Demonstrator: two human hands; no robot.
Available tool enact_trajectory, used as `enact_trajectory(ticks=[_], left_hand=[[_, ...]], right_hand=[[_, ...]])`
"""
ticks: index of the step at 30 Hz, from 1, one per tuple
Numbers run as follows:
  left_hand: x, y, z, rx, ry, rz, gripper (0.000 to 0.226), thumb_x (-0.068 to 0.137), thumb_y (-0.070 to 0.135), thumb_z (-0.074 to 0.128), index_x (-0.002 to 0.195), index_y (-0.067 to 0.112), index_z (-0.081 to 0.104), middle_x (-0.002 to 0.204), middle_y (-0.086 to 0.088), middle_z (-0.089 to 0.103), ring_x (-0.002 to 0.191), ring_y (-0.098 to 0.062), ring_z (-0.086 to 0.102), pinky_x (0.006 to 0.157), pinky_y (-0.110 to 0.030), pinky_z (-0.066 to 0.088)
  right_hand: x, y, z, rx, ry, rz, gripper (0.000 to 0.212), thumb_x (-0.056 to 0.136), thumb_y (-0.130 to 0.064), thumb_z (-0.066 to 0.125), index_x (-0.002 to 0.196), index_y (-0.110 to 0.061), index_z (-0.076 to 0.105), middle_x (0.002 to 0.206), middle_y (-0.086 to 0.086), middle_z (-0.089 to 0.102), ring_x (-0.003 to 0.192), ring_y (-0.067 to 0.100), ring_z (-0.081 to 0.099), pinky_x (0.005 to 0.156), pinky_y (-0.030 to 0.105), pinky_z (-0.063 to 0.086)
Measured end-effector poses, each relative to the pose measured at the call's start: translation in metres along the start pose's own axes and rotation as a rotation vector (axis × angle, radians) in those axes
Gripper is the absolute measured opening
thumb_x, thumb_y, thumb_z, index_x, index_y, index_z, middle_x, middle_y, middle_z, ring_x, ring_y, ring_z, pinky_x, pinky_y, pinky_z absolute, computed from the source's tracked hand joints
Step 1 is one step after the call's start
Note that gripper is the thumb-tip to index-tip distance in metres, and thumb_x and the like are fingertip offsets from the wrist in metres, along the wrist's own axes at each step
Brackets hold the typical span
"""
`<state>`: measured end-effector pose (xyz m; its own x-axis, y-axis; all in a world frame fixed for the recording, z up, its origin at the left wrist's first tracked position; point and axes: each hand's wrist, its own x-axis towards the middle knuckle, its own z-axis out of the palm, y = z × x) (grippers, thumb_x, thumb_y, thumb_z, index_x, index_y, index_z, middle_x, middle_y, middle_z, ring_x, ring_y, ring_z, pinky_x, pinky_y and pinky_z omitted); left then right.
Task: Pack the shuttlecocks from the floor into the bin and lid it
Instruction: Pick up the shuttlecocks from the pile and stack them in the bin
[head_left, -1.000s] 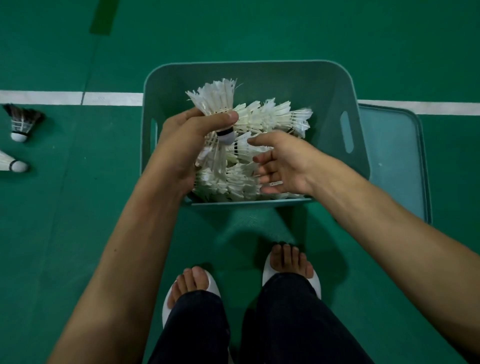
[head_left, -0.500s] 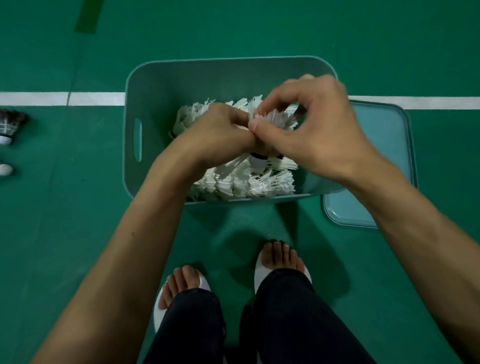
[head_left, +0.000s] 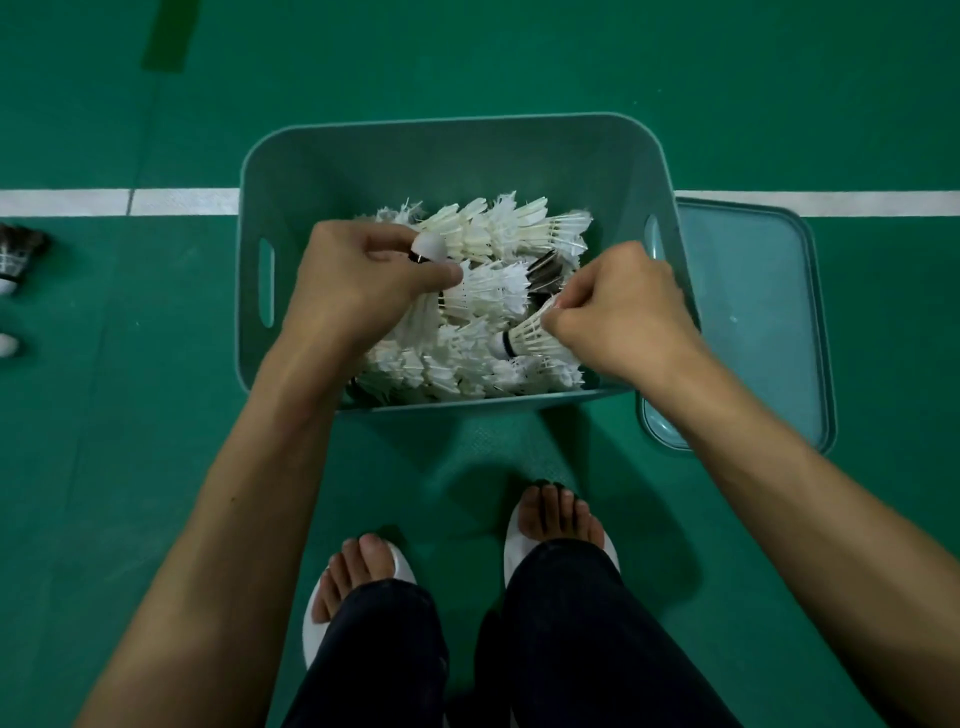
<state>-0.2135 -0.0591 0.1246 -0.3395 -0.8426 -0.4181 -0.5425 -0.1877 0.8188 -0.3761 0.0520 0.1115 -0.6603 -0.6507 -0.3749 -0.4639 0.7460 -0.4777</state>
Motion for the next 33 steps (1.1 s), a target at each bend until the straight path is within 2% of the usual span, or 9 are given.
enact_trajectory(ticks=[5, 10, 14, 20, 23, 25, 28, 31, 33], left_hand=[[0.002, -0.002, 0.002, -0.072, 0.136, 0.021, 0.028, 0.071, 0.037, 0.09, 0.092, 0.022, 0.08, 0.085, 0.001, 0.079, 0.081, -0.022, 0.077, 0.084, -0.046, 0.062], [0.005, -0.002, 0.009, -0.119, 0.114, -0.005, 0.023, 0.086, 0.036, 0.078, 0.087, 0.013, 0.077, 0.085, -0.01, 0.078, 0.071, -0.017, 0.069, 0.074, -0.034, 0.055], [0.007, -0.002, 0.017, -0.154, 0.036, -0.044, 0.023, 0.089, 0.024, 0.077, 0.095, 0.002, 0.074, 0.093, -0.018, 0.075, 0.067, -0.017, 0.067, 0.063, -0.029, 0.055], [0.002, 0.004, 0.023, -0.364, -0.132, -0.134, 0.01, 0.088, -0.004, 0.072, 0.092, 0.002, 0.065, 0.098, -0.019, 0.069, 0.086, -0.026, 0.071, 0.084, -0.035, 0.063], [0.0, 0.009, 0.031, -0.445, -0.222, -0.116, 0.016, 0.088, -0.009, 0.069, 0.096, 0.004, 0.062, 0.104, -0.019, 0.068, 0.093, -0.027, 0.072, 0.085, -0.032, 0.062], [-0.001, 0.011, 0.036, -0.434, -0.258, -0.079, 0.017, 0.09, -0.008, 0.068, 0.103, 0.003, 0.063, 0.105, -0.016, 0.068, 0.093, -0.027, 0.071, 0.087, -0.033, 0.062], [-0.002, 0.008, 0.039, -0.253, -0.267, 0.018, 0.022, 0.089, 0.003, 0.074, 0.11, 0.007, 0.066, 0.109, -0.009, 0.069, 0.097, -0.025, 0.072, 0.088, -0.039, 0.062], [0.0, 0.002, 0.038, 0.299, -0.204, 0.273, 0.039, 0.082, 0.021, 0.082, 0.117, 0.023, 0.064, 0.118, 0.003, 0.064, 0.109, -0.015, 0.062, 0.09, -0.035, 0.056], [0.002, 0.002, 0.041, 0.699, -0.185, 0.424, 0.049, 0.076, 0.028, 0.084, 0.121, 0.031, 0.063, 0.127, 0.0, 0.058, 0.121, -0.02, 0.049, 0.1, -0.04, 0.044]], right_hand=[[0.004, -0.011, 0.008, 0.3, -0.303, 0.171, 0.013, 0.081, -0.006, 0.083, 0.09, -0.002, 0.075, 0.084, 0.015, 0.076, 0.065, 0.025, 0.076, 0.067, 0.038, 0.066], [0.012, -0.02, 0.011, 0.391, -0.465, 0.254, 0.024, 0.086, -0.003, 0.079, 0.106, 0.008, 0.069, 0.096, 0.024, 0.075, 0.062, 0.023, 0.072, 0.064, 0.036, 0.066], [0.017, -0.021, 0.001, 0.272, -0.472, 0.176, 0.024, 0.093, -0.014, 0.073, 0.105, 0.007, 0.071, 0.093, 0.023, 0.077, 0.074, 0.03, 0.076, 0.076, 0.042, 0.064], [0.015, -0.013, -0.045, 0.35, -0.23, 0.132, 0.022, 0.094, -0.02, 0.069, 0.095, 0.0, 0.076, 0.085, 0.016, 0.079, 0.056, 0.016, 0.065, 0.042, 0.019, 0.049], [0.01, -0.012, -0.055, 0.345, -0.226, 0.033, 0.032, 0.085, -0.04, 0.079, 0.082, -0.008, 0.079, 0.074, 0.002, 0.079, 0.053, 0.007, 0.056, 0.044, 0.019, 0.04], [0.006, -0.01, -0.059, 0.326, -0.297, 0.003, 0.025, 0.081, -0.03, 0.084, 0.078, -0.006, 0.079, 0.07, 0.002, 0.078, 0.052, 0.007, 0.052, 0.048, 0.021, 0.035], [0.004, -0.006, -0.064, 0.281, -0.291, -0.031, 0.014, 0.08, -0.017, 0.085, 0.071, -0.008, 0.078, 0.064, 0.001, 0.075, 0.05, 0.006, 0.051, 0.048, 0.022, 0.036], [0.006, -0.006, -0.065, -0.039, -0.098, -0.084, 0.008, 0.077, -0.017, 0.083, 0.072, -0.012, 0.079, 0.07, 0.008, 0.074, 0.064, 0.015, 0.063, 0.061, 0.028, 0.051], [0.003, -0.013, -0.061, -0.282, 0.022, -0.112, 0.011, 0.075, -0.016, 0.072, 0.083, -0.009, 0.072, 0.076, 0.011, 0.066, 0.078, 0.031, 0.064, 0.075, 0.035, 0.056]])
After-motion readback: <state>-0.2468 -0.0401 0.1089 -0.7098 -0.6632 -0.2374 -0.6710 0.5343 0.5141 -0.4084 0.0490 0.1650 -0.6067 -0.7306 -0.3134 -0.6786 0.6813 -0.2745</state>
